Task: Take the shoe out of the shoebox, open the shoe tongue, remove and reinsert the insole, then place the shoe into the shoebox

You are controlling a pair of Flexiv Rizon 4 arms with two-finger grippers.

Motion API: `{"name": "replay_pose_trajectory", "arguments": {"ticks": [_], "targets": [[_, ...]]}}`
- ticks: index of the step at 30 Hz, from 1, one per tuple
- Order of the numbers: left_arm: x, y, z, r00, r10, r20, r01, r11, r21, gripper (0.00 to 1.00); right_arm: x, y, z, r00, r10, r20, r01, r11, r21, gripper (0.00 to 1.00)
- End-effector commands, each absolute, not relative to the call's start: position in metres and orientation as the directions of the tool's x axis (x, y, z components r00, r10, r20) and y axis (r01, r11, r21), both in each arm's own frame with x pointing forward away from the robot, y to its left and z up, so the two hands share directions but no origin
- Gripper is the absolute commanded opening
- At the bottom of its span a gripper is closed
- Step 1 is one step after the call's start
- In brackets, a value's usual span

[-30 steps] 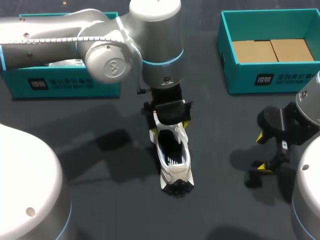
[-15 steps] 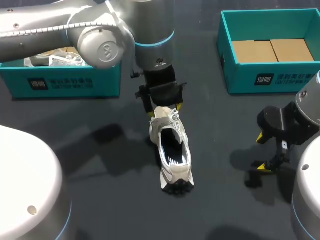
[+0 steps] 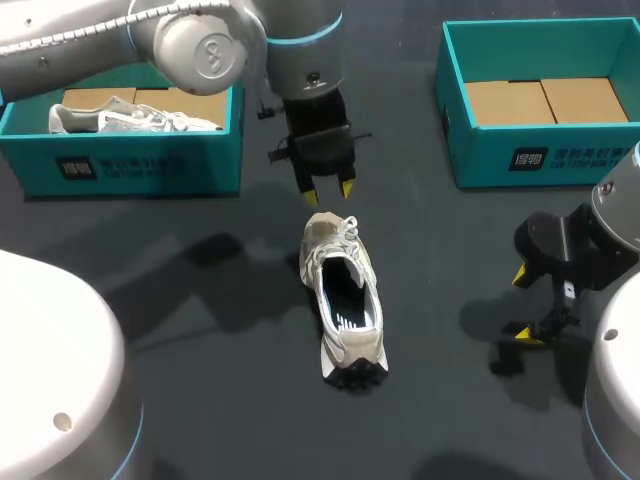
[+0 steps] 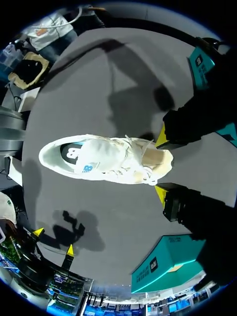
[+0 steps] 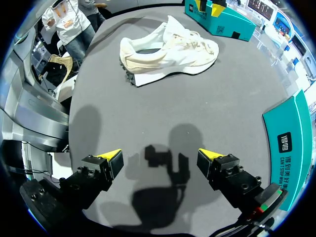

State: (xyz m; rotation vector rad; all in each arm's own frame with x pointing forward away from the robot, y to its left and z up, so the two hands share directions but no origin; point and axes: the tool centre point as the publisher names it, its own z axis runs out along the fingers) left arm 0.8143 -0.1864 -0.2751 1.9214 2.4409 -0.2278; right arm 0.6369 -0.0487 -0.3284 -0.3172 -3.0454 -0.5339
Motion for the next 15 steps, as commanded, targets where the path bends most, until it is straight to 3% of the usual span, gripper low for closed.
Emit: {"name": "replay_pose_trajectory", "arguments": {"ticks": [1, 9, 12, 15], "targets": [[0.810, -0.191, -0.278, -0.225, 0.968, -0.112, 0.971, 0.214, -0.102, 0.41, 0.634, -0.049, -0.328, -0.979, 0.195, 0.064, 0.205, 0.920, 0.333, 1.00], [0.791, -0.196, -0.288, -0.175, 0.977, -0.120, 0.978, 0.160, -0.132, 0.35, 0.634, -0.049, -0.328, -0.979, 0.195, 0.064, 0.205, 0.920, 0.333, 1.00], [0.784, -0.199, -0.294, -0.158, 0.980, -0.118, 0.980, 0.141, -0.142, 0.27, 0.634, -0.049, -0.328, -0.979, 0.195, 0.064, 0.205, 0.920, 0.333, 1.00], [0.780, -0.202, -0.299, -0.150, 0.981, -0.120, 0.978, 0.130, -0.160, 0.28, 0.634, -0.049, -0.328, -0.979, 0.195, 0.064, 0.205, 0.920, 0.333, 1.00]]}}
